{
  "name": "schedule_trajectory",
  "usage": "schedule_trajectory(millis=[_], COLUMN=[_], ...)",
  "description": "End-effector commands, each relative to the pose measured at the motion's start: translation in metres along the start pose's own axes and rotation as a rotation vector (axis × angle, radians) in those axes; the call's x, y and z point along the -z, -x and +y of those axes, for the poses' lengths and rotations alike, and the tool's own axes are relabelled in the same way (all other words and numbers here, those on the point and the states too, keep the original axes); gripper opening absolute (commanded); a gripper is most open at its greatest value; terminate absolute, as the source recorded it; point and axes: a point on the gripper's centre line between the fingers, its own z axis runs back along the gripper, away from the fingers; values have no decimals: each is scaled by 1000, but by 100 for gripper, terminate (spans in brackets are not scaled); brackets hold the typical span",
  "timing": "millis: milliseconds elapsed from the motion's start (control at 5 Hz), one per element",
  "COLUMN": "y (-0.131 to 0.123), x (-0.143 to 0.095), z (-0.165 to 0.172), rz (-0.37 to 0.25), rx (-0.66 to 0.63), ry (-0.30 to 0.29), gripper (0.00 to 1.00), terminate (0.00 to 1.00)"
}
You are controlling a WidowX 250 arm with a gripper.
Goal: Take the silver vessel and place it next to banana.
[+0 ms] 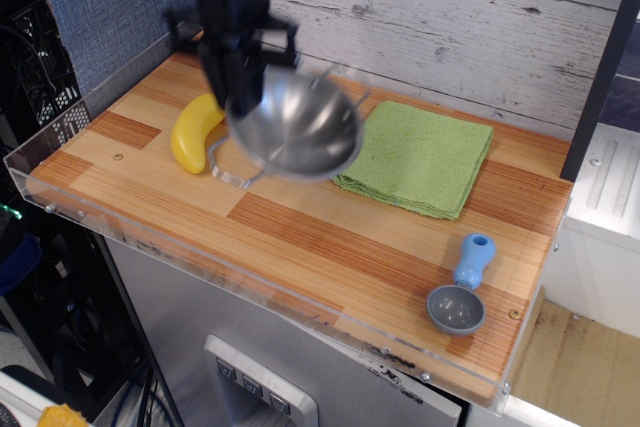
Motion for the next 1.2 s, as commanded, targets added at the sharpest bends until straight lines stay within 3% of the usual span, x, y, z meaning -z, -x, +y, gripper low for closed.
schedule_trajectory(millis=[0, 400, 600, 800, 1000], y=[-6, -5, -2, 2, 2], x=[13, 20, 18, 18, 20], z=[5, 32, 59, 71, 64], rz=[28, 81, 117, 127, 135], rx=[0, -76, -154, -193, -157], ry=[-68, -185, -215, -192, -152], gripper=[0, 0, 0, 0, 100], terminate=[0, 0, 0, 0, 0])
